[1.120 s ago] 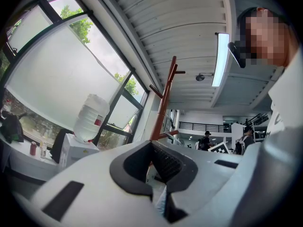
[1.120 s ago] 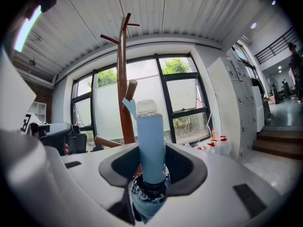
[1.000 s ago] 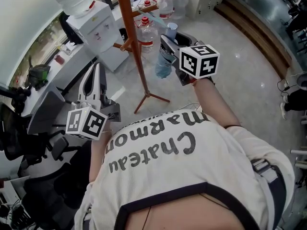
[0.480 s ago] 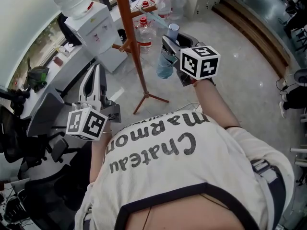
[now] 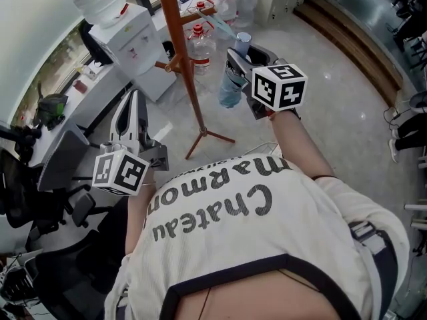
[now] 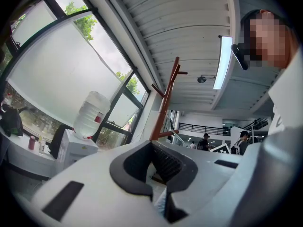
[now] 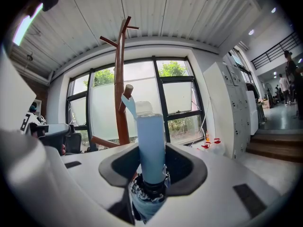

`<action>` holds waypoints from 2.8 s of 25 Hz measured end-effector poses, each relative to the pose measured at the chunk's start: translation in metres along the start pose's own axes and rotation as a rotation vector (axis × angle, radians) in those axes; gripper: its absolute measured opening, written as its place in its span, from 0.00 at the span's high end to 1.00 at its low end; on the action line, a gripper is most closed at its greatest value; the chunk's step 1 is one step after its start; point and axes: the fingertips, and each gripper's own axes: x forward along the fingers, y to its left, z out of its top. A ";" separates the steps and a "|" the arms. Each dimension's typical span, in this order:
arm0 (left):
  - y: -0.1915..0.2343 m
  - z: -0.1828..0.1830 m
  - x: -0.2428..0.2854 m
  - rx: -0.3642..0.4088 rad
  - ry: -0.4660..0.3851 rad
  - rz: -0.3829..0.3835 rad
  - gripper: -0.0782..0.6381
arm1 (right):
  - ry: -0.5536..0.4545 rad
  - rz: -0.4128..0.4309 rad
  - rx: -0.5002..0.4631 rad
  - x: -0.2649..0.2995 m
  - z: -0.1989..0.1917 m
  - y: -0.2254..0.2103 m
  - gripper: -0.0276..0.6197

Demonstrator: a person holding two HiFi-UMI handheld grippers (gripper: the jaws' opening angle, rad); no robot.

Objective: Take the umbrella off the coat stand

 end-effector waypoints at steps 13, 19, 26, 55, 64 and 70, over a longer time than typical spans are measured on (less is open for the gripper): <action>-0.002 -0.001 0.003 -0.004 0.005 -0.011 0.88 | -0.010 -0.019 0.003 -0.005 0.002 -0.006 0.69; -0.001 -0.001 0.005 -0.006 0.006 -0.013 0.88 | -0.027 -0.035 0.007 -0.007 0.005 -0.009 0.69; -0.002 -0.002 0.006 -0.008 0.007 -0.022 0.88 | -0.032 -0.049 0.007 -0.011 0.007 -0.013 0.69; -0.007 -0.002 0.001 -0.004 0.018 -0.061 0.88 | -0.081 -0.103 0.006 -0.032 0.019 -0.017 0.69; 0.005 -0.003 -0.004 -0.006 0.038 -0.104 0.88 | -0.118 -0.182 0.024 -0.048 0.015 -0.014 0.69; 0.011 -0.020 -0.008 -0.020 0.087 -0.124 0.88 | -0.119 -0.214 0.042 -0.061 0.002 -0.005 0.69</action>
